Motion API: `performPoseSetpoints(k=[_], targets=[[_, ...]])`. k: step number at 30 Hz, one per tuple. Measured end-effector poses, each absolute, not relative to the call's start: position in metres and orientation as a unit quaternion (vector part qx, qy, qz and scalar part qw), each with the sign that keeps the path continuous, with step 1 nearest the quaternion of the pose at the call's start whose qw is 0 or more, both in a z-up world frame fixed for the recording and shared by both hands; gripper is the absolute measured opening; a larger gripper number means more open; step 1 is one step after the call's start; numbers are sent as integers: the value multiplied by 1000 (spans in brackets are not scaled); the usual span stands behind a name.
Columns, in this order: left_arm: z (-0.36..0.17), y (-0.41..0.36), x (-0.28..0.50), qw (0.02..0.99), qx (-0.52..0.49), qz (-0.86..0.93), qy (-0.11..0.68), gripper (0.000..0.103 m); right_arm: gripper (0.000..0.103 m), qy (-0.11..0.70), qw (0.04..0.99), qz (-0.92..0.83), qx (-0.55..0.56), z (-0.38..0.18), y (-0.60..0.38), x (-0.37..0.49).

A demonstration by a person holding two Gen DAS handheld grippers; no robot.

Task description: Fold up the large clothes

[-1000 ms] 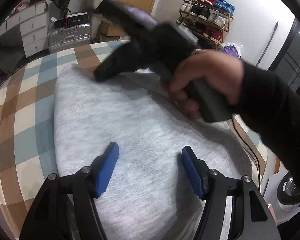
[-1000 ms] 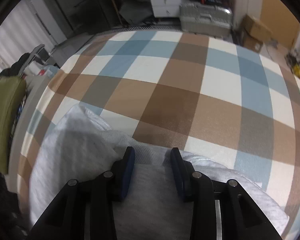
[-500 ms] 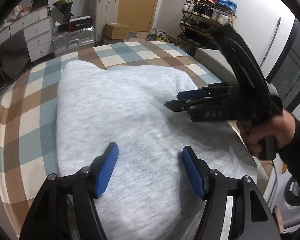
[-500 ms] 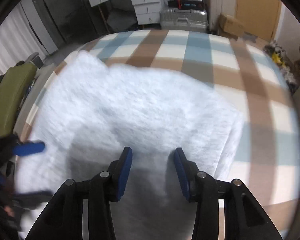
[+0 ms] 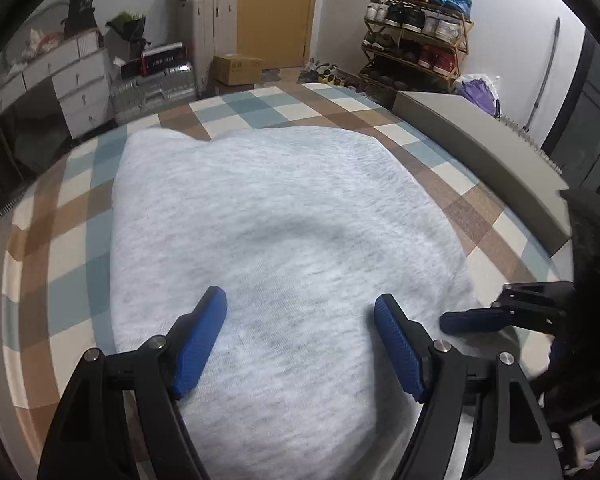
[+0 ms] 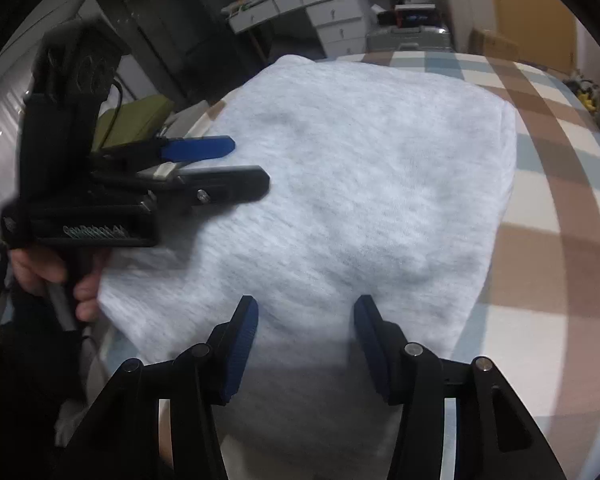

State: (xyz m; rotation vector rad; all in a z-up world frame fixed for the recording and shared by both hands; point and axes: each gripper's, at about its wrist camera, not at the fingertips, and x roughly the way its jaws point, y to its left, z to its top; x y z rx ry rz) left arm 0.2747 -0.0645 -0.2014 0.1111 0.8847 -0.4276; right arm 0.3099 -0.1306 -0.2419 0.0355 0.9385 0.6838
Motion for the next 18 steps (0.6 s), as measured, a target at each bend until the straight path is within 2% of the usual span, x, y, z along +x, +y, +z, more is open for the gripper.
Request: performPoseSetpoints(k=[2, 6, 9, 11, 18], targets=[[-201, -66, 274, 882, 59, -202, 423, 72, 55, 446, 837, 318, 0, -231, -127, 309], [-202, -67, 275, 880, 56, -209, 423, 77, 54, 411, 834, 366, 45, -206, -131, 294], [-202, -70, 273, 881, 63, -208, 420, 80, 55, 440, 820, 364, 24, -232, -113, 294], [-204, -73, 271, 883, 73, -205, 416, 81, 55, 427, 829, 359, 45, -245, -112, 297], [-197, -76, 267, 882, 82, -207, 416, 84, 53, 432, 829, 350, 57, -231, -116, 299]])
